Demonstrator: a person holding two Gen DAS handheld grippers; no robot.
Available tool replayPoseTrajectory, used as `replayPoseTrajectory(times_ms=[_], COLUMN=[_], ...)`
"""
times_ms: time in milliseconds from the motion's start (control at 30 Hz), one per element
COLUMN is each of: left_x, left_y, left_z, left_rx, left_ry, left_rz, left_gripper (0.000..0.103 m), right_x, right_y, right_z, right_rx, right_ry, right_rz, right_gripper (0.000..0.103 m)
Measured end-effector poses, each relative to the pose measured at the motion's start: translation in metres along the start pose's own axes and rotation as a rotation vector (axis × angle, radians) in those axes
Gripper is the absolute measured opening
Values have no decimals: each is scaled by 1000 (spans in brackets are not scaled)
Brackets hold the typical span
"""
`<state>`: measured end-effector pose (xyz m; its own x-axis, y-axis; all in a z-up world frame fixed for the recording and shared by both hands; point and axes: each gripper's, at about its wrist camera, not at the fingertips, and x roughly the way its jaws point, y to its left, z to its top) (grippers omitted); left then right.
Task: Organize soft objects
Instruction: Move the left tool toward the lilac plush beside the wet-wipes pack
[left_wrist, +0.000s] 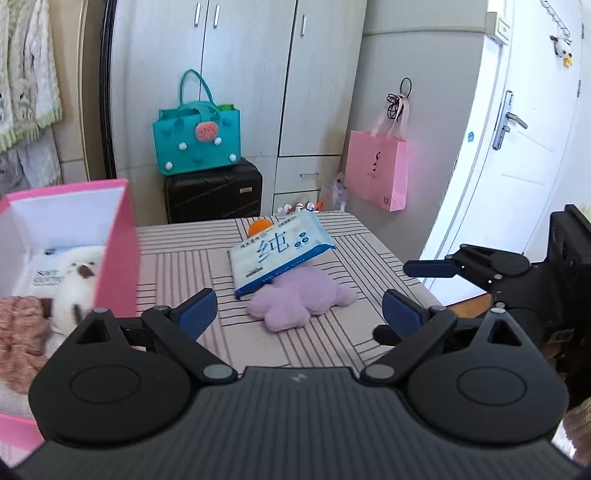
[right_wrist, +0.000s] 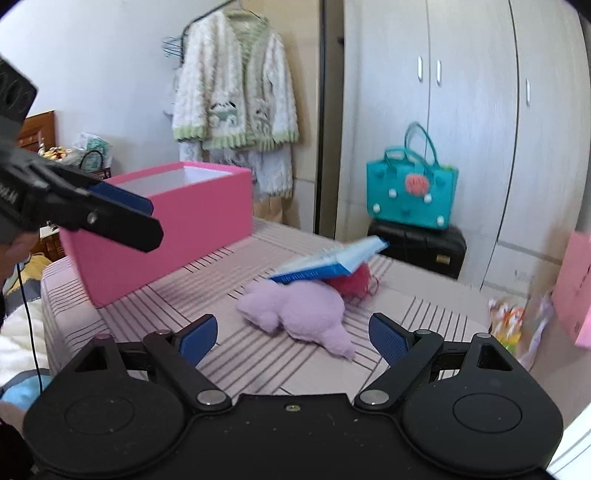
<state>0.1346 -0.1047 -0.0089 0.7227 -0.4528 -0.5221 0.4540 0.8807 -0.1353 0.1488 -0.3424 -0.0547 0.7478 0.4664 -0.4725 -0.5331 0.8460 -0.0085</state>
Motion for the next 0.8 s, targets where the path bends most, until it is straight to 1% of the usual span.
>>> replayPoseTrajectory(times_ms=[133, 300, 367, 433, 533, 667, 800], left_x=[27, 55, 64, 71, 81, 99, 111], left_y=[2, 10, 9, 5, 3, 16, 30], left_z=[-4, -14, -17, -19, -19, -18, -20], left_rx=[-46, -117, -113, -98, -97, -177, -255], left_ry=[19, 62, 73, 66, 51, 59, 65], left_rz=[12, 52, 44, 51, 68, 48, 59], left_gripper=[96, 93, 93, 93, 88, 82, 80], right_x=[21, 45, 54, 64, 75, 88, 97], right_y=[-13, -23, -27, -29, -30, -32, -34], right_z=[-2, -7, -6, -5, -1, 3, 5], right_rx=[5, 6, 5, 0, -23, -42, -25], right_ry=[60, 110, 127, 145, 163, 167, 165], right_rz=[10, 42, 51, 55, 65, 80, 112], right_gripper=[92, 92, 92, 92, 92, 91, 91])
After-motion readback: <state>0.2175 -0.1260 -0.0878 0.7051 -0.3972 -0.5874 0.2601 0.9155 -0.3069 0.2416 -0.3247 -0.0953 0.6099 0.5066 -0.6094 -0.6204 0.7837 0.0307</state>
